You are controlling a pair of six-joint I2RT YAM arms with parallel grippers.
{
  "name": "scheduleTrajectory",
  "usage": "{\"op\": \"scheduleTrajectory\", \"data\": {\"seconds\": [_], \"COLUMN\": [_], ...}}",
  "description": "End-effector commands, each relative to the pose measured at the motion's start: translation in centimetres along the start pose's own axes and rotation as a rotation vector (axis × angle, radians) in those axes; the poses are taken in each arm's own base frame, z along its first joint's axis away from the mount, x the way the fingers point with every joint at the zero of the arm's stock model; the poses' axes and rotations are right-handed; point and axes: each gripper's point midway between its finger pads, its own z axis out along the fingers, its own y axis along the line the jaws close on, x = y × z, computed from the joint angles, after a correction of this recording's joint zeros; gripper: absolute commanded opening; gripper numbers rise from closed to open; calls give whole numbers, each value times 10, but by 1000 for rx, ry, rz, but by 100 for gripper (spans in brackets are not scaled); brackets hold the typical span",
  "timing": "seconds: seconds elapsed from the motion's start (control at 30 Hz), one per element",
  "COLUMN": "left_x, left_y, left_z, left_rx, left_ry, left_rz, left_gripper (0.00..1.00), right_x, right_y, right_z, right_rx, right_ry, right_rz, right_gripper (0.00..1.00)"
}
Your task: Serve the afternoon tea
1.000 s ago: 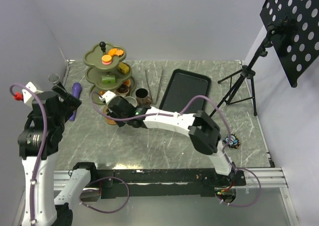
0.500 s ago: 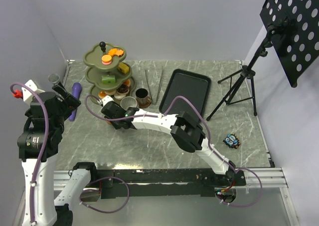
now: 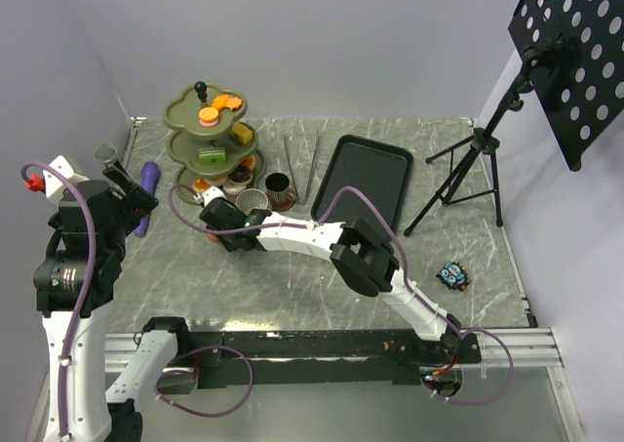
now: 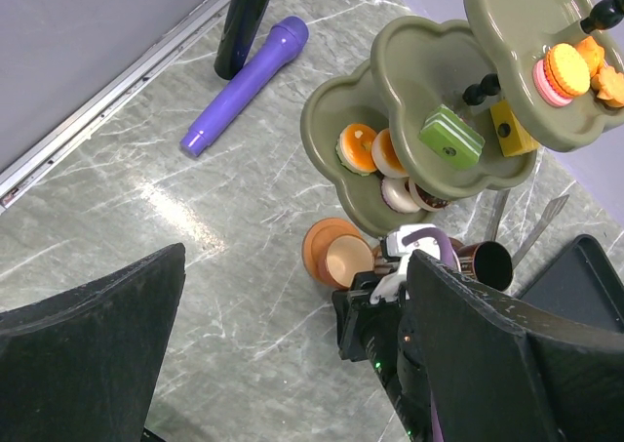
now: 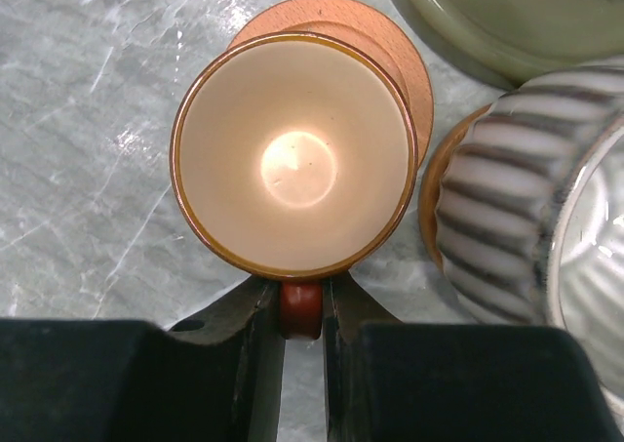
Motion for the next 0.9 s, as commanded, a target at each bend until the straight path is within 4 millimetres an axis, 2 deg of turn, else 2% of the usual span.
{"op": "scheduleTrajectory", "data": {"seconds": [0.0, 0.13, 0.43, 0.5, 0.8, 0.87], "left_x": [-9, -7, -1, -1, 0, 0], "left_y": [-3, -2, -1, -1, -1, 0], "left_z": [0, 1, 4, 4, 5, 5], "left_rx": [6, 4, -3, -6, -7, -8], "left_ry": [-30, -24, -6, -6, -1, 0], "left_rz": [6, 5, 7, 7, 12, 11], "left_gripper": [100, 100, 100, 100, 100, 100], "right_x": [-25, -25, -54, -58, -38, -36], "right_y": [-4, -6, -10, -10, -8, -9], "right_z": [5, 8, -7, -6, 12, 12], "right_rx": [10, 18, 23, 23, 31, 34], "right_ry": [-62, -60, -170, -175, -107, -103], "right_rz": [50, 54, 66, 62, 40, 34], "right_gripper": [0, 0, 0, 0, 0, 7]}}
